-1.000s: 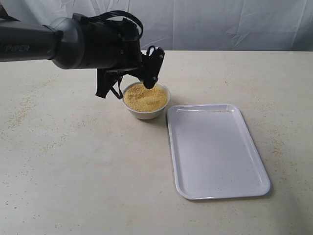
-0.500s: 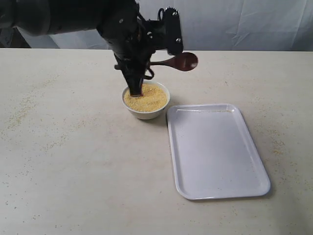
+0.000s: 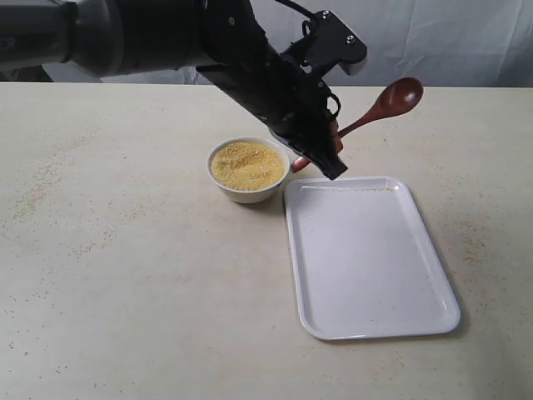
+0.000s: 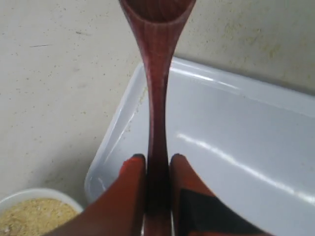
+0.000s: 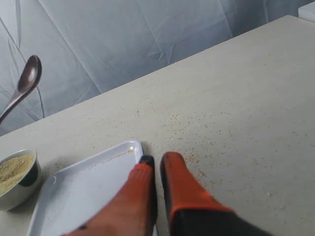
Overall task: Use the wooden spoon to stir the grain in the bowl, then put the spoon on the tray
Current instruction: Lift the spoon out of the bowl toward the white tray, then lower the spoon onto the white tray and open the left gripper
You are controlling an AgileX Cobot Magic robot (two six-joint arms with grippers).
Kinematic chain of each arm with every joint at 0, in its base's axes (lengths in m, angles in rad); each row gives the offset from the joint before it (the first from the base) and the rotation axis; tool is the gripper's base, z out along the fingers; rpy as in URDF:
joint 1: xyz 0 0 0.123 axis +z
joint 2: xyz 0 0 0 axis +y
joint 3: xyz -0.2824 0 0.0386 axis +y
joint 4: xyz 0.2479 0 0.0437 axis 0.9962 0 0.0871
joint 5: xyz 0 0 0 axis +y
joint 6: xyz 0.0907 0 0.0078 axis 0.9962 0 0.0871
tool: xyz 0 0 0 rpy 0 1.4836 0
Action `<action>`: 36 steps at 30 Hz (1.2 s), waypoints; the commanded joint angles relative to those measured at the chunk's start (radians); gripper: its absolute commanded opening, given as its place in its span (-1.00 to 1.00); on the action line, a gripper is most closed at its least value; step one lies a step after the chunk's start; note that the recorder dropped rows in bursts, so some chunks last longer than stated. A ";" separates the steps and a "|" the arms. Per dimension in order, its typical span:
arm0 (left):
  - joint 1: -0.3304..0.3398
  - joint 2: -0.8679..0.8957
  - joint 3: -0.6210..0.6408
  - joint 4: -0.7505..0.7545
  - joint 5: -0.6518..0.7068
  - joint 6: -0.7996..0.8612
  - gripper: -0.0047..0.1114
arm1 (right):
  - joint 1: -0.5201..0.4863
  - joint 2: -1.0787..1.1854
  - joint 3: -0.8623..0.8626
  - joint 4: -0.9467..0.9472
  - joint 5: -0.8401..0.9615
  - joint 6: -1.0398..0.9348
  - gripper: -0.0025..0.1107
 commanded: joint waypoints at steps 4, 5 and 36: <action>-0.053 0.110 -0.004 -0.104 -0.091 0.000 -0.92 | -0.004 -0.006 -0.001 -0.004 -0.009 -0.004 -0.81; -0.062 0.129 -0.004 -0.112 -0.100 0.000 -0.92 | -0.004 -0.006 -0.001 -0.004 -0.009 -0.004 -0.81; -0.104 0.174 -0.044 0.091 0.041 -0.232 0.29 | -0.004 -0.006 -0.001 -0.004 -0.009 -0.004 -0.81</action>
